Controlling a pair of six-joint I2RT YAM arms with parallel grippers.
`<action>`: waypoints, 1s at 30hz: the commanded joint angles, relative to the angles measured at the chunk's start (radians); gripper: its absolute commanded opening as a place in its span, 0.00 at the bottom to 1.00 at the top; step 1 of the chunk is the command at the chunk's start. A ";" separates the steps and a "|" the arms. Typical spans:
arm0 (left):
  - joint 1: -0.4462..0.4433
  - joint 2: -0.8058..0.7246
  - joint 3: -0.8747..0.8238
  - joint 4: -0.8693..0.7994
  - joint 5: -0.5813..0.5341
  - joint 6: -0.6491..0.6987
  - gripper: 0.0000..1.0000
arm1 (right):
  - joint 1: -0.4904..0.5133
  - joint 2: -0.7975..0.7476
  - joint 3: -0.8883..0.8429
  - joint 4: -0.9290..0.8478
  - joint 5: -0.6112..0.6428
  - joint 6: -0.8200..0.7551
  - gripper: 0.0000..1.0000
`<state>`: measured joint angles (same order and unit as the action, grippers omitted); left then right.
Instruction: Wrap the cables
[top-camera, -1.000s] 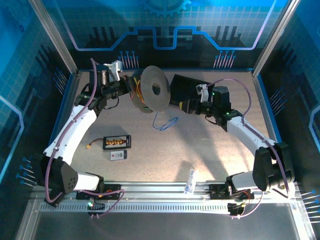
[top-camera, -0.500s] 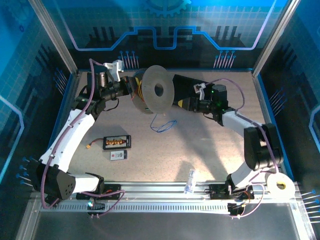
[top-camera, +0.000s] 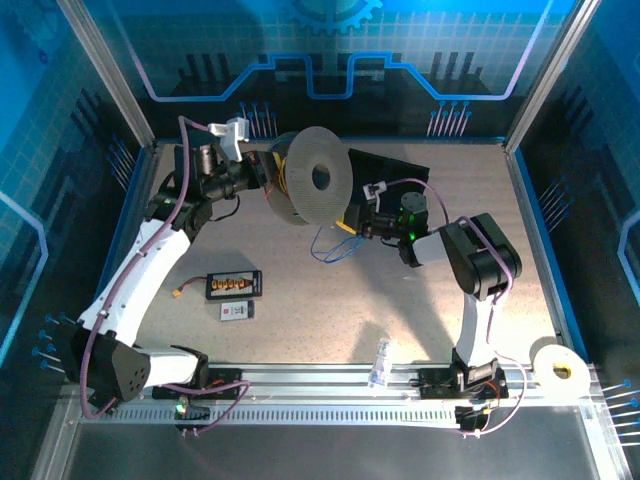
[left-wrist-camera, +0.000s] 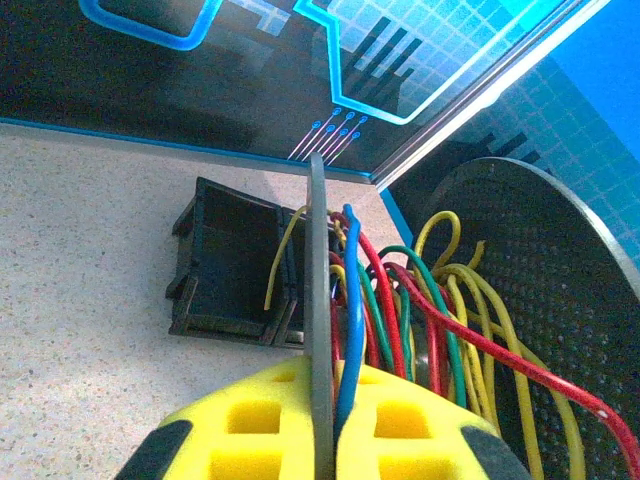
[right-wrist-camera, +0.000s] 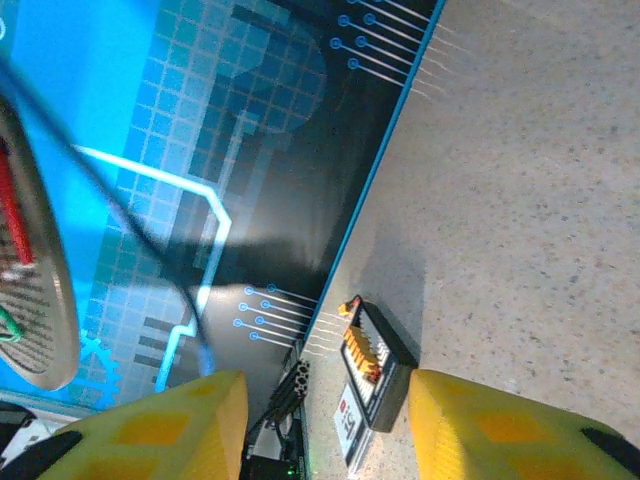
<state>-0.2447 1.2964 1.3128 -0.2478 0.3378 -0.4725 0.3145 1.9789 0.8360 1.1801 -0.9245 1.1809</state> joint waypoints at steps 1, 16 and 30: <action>-0.005 -0.037 0.008 0.140 0.024 -0.037 0.00 | 0.023 -0.027 -0.011 0.102 0.012 0.019 0.49; -0.005 -0.037 -0.019 0.207 -0.058 -0.155 0.00 | 0.139 -0.025 -0.053 0.242 0.146 0.053 0.54; -0.002 -0.061 -0.100 0.273 -0.109 -0.273 0.00 | 0.185 -0.060 -0.092 0.242 0.233 0.046 0.51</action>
<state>-0.2462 1.2964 1.2114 -0.1322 0.2504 -0.6662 0.4801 1.9587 0.7570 1.3727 -0.7280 1.2381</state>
